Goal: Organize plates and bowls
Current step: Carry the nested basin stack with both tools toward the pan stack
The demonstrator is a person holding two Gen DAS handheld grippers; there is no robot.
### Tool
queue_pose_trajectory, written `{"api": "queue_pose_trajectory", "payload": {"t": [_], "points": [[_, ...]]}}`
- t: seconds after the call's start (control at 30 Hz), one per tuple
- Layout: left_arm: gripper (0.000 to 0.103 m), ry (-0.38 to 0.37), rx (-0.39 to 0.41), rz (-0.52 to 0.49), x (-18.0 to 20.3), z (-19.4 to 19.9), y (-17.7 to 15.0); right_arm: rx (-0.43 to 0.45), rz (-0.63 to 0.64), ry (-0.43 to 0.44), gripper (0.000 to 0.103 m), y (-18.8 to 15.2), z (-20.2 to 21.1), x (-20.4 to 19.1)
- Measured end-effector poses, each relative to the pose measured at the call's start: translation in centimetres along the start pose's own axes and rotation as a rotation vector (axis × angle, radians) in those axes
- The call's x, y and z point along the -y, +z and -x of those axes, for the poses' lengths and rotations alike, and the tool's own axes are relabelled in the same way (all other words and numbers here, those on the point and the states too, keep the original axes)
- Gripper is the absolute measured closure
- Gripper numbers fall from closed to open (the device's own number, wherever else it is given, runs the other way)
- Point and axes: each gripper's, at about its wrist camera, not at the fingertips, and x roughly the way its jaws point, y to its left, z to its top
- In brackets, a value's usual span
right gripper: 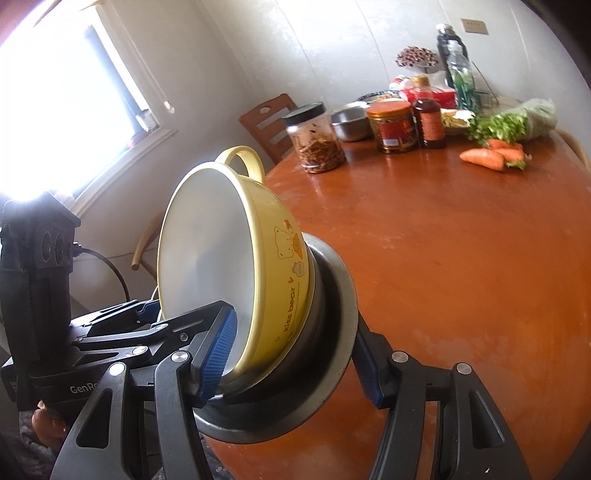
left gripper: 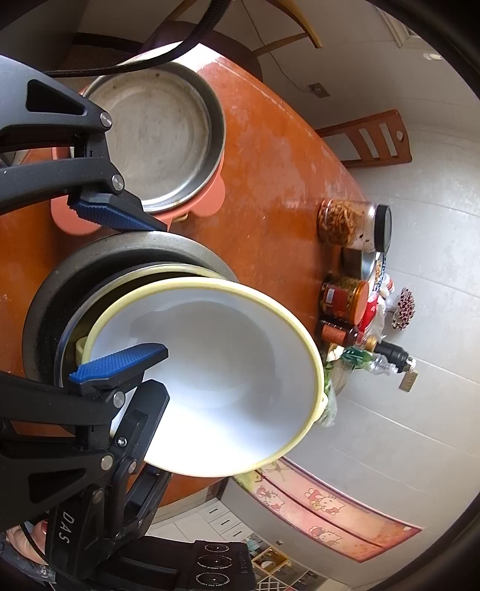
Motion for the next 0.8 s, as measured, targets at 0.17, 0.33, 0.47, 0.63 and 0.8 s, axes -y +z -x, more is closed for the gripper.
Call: {"api": "queue_pose_trajectory", "payload": {"t": [0.17, 0.33, 0.47, 0.63, 0.8], "points": [[0.045, 0.007, 0.022, 0.016, -1.6, 0.9, 0.4, 0.001, 0.033, 0.004, 0.040, 0.9, -0.7, -1.7], [0.045, 0.030, 0.036, 0.035, -3.4, 1.9, 0.9, -0.002, 0.059, 0.024, 0.040, 1.8, -1.9, -3.3], [0.045, 0.057, 0.046, 0.050, -4.9, 2.7, 1.1, -0.008, 0.083, 0.044, 0.040, 2.7, -3.1, -4.7], [0.045, 0.089, 0.066, 0.064, -6.5, 3.7, 1.6, -0.015, 0.119, 0.069, 0.040, 3.6, -4.4, -6.6], [0.045, 0.106, 0.071, 0.088, -8.2, 4.0, 1.7, -0.022, 0.153, 0.083, 0.040, 4.6, -5.9, -8.2]]}}
